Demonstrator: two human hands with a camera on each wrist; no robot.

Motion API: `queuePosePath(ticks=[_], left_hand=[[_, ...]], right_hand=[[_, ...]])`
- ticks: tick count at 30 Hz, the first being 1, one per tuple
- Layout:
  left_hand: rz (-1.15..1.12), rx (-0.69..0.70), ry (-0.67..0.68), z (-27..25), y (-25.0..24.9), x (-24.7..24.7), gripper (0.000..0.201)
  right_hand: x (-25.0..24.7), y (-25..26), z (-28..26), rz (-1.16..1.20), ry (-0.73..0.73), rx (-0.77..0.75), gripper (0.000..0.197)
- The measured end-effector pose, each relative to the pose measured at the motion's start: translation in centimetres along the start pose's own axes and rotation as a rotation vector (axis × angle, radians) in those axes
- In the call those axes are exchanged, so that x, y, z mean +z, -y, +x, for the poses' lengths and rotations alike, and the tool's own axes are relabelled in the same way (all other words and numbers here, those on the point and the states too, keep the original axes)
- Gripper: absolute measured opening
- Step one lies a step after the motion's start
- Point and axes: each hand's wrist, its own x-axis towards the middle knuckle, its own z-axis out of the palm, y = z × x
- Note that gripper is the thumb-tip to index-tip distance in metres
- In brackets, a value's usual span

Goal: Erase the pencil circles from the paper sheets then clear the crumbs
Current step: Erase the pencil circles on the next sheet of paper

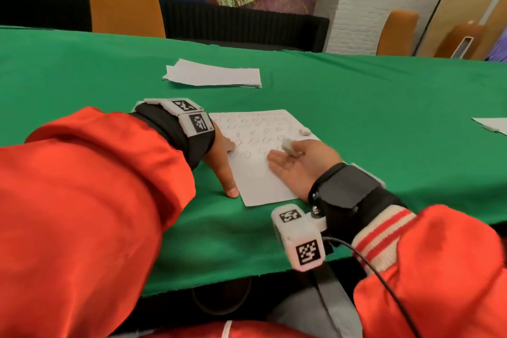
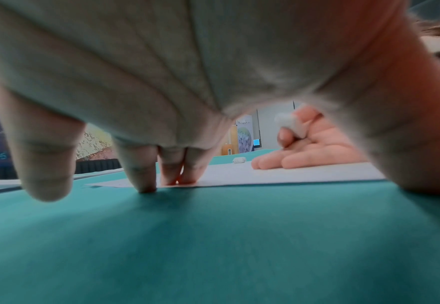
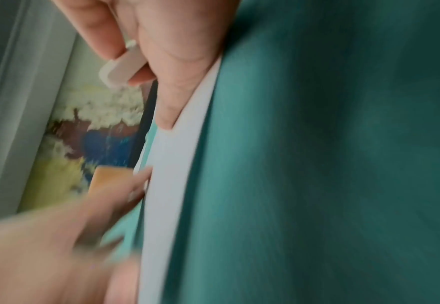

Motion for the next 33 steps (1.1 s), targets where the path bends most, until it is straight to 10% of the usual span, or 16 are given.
queuePosePath(ticks=[3,10,21,28,33], left_hand=[[-0.029,0.012,0.005,0.0,0.1,0.0,0.079],[-0.008,-0.002,-0.004,-0.2,-0.2,0.0,0.097],[-0.001,-0.018,0.02,-0.5,-0.1,-0.3,0.098],[-0.01,-0.01,0.034,-0.7,-0.1,-0.6,0.096],[-0.019,0.006,0.029,-0.8,-0.1,-0.6,0.09]], right_hand=[[-0.8,2.2,0.7,0.053,-0.116,-0.12,0.031],[1.4,-2.3,-1.0,-0.146,0.186,0.14,0.022],[-6.1,7.1,2.3,0.152,-0.258,-0.224,0.039],[-2.1,3.4,0.4,-0.069,0.036,-0.048,0.02],[-2.8,3.4,2.1,-0.133,-0.137,-0.103,0.019]])
